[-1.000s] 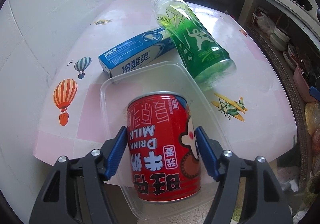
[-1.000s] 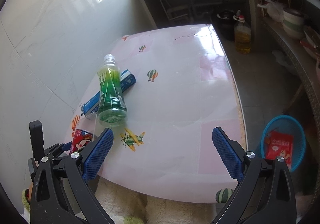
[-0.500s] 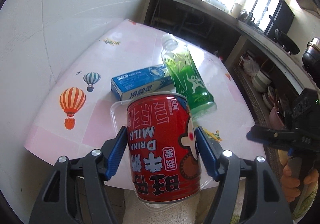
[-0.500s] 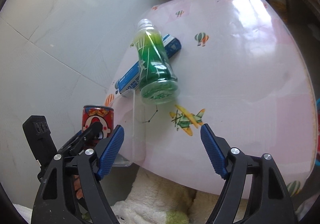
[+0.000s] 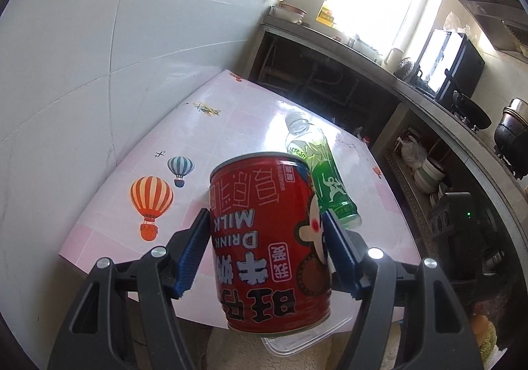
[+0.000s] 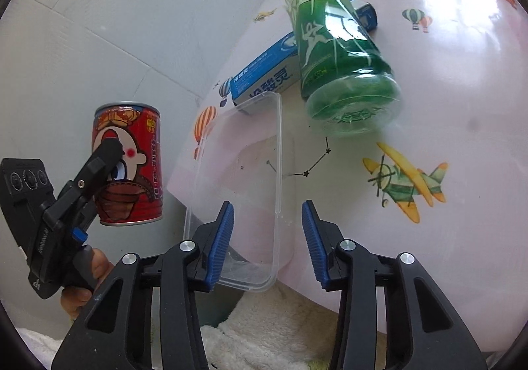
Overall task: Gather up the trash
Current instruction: 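Grasp the red milk can with the left tool while the right tool grasps the clear tray rim, then carry the milk can and clear tray to the blue wastebasket and open both tools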
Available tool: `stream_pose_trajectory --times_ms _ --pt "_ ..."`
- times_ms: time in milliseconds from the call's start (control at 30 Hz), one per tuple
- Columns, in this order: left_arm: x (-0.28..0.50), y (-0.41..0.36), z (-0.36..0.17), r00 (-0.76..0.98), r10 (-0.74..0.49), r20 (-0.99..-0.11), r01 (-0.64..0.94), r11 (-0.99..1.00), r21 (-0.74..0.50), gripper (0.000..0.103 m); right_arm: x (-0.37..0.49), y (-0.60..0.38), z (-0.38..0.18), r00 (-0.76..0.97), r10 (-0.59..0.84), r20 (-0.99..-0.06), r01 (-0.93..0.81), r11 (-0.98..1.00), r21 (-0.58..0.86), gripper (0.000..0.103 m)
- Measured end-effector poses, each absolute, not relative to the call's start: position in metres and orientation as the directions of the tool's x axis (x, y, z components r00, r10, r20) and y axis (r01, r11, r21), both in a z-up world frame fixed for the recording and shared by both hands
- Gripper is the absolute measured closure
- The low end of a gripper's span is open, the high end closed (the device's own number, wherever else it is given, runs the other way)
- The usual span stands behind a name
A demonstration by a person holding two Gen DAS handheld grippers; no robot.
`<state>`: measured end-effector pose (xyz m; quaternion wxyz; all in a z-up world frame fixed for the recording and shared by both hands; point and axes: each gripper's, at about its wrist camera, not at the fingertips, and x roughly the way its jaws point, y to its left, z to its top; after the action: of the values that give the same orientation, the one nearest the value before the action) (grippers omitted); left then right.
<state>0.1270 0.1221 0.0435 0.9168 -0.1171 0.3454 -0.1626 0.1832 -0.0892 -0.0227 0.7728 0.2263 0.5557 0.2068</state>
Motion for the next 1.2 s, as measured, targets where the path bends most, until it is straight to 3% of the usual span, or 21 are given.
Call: stream_pose_trajectory --times_ms 233,800,1200 --pt "0.123 0.129 0.042 0.719 -0.38 -0.582 0.212 0.917 -0.336 0.037 0.193 -0.062 -0.031 0.272 0.529 -0.804 -0.103 0.846 0.522 0.096" --pt "0.108 0.12 0.057 0.741 -0.39 -0.547 0.251 0.916 -0.314 0.037 0.155 -0.079 -0.019 0.3 0.548 -0.781 -0.13 0.835 0.535 0.101" --pt "0.102 0.058 0.087 0.66 -0.566 -0.495 0.45 0.824 -0.343 0.037 0.085 -0.155 0.005 0.412 0.572 -0.71 -0.05 0.792 0.609 0.101"
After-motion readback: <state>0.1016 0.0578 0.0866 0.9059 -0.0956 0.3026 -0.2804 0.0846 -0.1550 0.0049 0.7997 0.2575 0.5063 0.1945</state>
